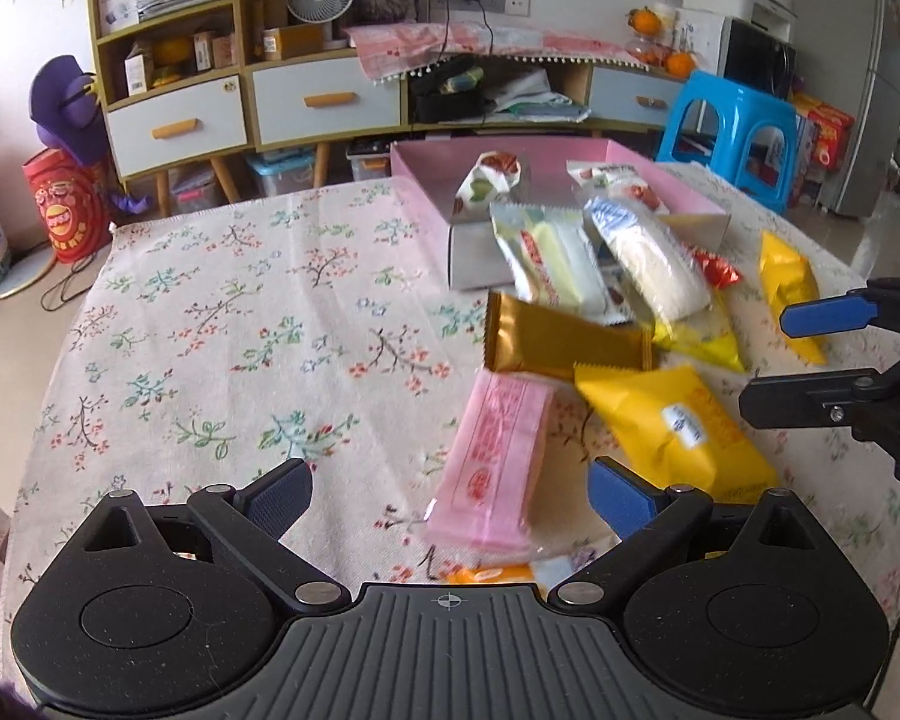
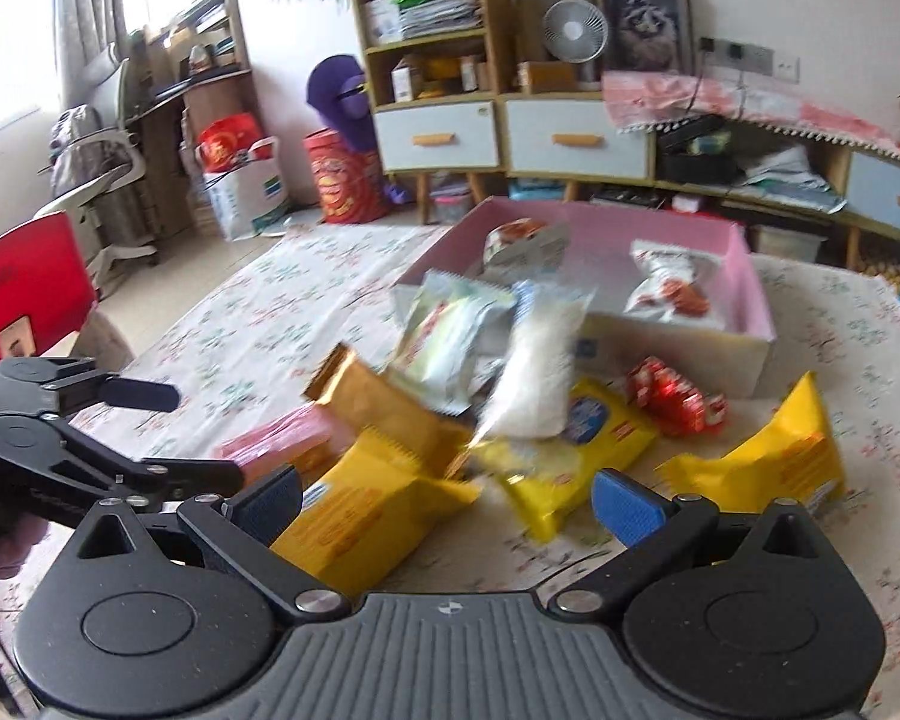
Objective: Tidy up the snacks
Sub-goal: 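Withdraw both tools from the box back toward the snack pile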
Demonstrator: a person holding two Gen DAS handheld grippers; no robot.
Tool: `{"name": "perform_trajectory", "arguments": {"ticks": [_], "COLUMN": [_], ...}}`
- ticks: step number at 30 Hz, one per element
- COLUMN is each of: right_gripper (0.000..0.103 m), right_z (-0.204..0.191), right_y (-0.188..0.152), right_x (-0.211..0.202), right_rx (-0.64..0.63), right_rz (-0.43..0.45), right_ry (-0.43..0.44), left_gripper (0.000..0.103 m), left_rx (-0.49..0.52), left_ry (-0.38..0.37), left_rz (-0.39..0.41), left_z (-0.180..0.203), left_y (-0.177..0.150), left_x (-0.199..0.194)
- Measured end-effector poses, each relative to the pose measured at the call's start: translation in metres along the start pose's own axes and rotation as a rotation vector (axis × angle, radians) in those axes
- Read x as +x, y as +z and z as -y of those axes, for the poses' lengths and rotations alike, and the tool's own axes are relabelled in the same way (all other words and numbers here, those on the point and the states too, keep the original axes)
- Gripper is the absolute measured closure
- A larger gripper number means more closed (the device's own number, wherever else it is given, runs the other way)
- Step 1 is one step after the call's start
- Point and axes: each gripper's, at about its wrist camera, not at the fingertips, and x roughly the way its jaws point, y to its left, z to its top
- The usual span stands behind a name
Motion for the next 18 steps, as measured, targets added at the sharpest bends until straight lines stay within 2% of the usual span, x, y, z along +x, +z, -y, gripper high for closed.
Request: {"name": "perform_trajectory", "arguments": {"ticks": [10, 18], "right_gripper": [0.008, 0.008], "right_z": [-0.018, -0.019], "right_y": [-0.007, -0.017], "right_x": [0.020, 0.027], "right_rx": [0.026, -0.038], "right_rz": [-0.055, -0.110], "right_ry": [0.038, -0.003], "left_gripper": [0.005, 0.006], "left_rx": [-0.017, -0.060], "left_ry": [-0.023, -0.044], "left_rz": [-0.007, 0.013], "left_z": [-0.016, -0.022], "left_y": [-0.007, -0.007], "left_x": [0.011, 0.015]}}
